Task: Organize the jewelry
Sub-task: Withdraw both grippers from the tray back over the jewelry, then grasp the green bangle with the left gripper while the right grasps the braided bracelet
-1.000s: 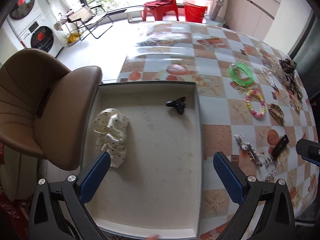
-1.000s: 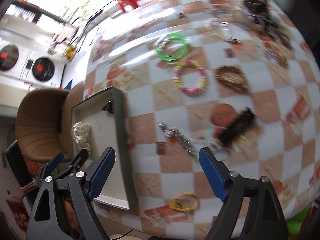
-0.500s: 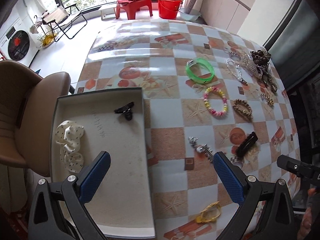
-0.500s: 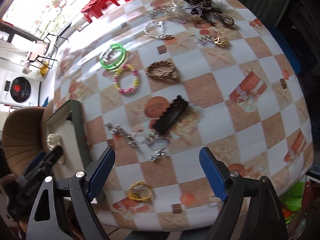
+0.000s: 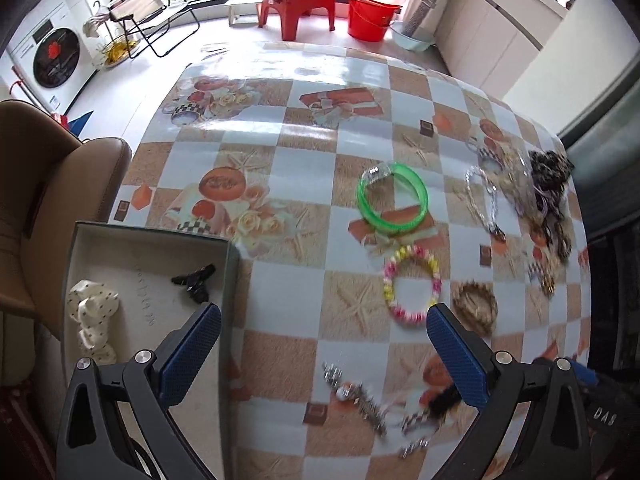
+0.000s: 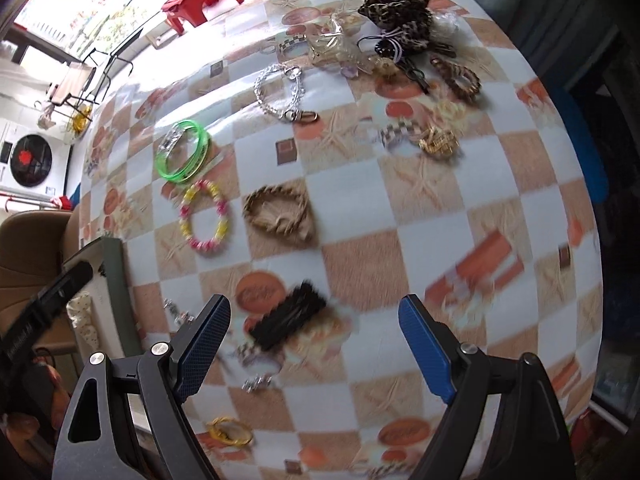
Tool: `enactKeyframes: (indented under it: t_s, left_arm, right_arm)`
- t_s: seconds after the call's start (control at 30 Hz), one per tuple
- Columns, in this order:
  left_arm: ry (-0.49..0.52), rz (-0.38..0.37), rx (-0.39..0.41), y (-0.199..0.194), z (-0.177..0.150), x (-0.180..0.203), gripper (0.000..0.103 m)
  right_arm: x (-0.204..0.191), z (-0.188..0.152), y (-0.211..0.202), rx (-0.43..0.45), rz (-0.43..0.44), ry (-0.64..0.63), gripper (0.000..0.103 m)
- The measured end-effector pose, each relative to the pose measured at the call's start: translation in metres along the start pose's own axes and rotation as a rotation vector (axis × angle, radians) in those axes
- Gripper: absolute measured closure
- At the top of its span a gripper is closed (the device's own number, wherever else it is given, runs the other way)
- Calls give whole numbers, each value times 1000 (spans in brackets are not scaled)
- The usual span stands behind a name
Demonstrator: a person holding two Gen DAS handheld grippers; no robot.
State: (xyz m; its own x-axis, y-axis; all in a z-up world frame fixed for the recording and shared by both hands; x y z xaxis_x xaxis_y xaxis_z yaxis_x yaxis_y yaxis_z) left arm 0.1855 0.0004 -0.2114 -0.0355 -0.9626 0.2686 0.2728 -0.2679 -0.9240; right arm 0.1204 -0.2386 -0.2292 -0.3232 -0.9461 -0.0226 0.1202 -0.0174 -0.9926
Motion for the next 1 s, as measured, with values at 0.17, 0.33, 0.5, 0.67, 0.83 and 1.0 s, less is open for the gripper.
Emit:
enactKeyframes:
  t_s: [0.17,0.33,0.5,0.67,0.83,1.0]
  left_arm:
    - [-38,22,-7,32,21,0,0]
    - [-69,40,-17,64,39,-5,0]
    - [-62,45,-28,87,52,-5,7]
    - [-32,42,-43,107,59,-1,13]
    - [-25,41,-60,122,60,3,13]
    - [-8,65,-60,129,59,6,16]
  right_arm:
    - [-1,23,22,-11,-15,-35,15]
    - [-2,42,40,-6,-34,-57,15]
    - [-8,57,57,16,-62,-93,15]
    - [-18,60,68,31,-81,-160,25]
    - [-31,58,78,51,-141,-243,38]
    - [-42,53,77,102,-188,-304,44]
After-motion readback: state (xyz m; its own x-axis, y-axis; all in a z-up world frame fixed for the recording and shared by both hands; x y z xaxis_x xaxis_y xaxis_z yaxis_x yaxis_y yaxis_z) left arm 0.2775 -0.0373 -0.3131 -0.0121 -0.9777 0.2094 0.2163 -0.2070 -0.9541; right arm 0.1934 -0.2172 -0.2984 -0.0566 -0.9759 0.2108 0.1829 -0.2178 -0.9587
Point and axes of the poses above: each gripper's, at about its wrist camera, not at the fingertips, and y roughly the way its jaws point, x to its right, z to its top, the point moved 8 cm from there along y, roughly the way its jaws point, and after that the axes turned 11 degrees about -z, right-handed, at the moved point
